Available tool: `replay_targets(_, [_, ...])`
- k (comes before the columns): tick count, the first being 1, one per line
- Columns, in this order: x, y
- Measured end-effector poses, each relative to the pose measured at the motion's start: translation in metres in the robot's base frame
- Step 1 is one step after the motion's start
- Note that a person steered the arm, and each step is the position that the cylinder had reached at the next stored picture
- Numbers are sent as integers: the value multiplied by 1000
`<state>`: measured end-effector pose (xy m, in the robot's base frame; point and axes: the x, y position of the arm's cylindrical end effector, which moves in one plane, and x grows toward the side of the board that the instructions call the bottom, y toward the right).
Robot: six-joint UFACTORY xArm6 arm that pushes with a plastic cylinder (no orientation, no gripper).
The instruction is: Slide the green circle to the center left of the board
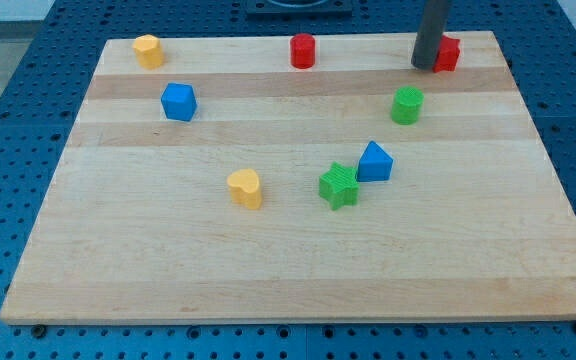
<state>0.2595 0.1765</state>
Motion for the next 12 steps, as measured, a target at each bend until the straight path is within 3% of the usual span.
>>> replay_targets(3, [-13,10])
replay_targets(9, [93,-13])
replay_targets(12, [133,-88])
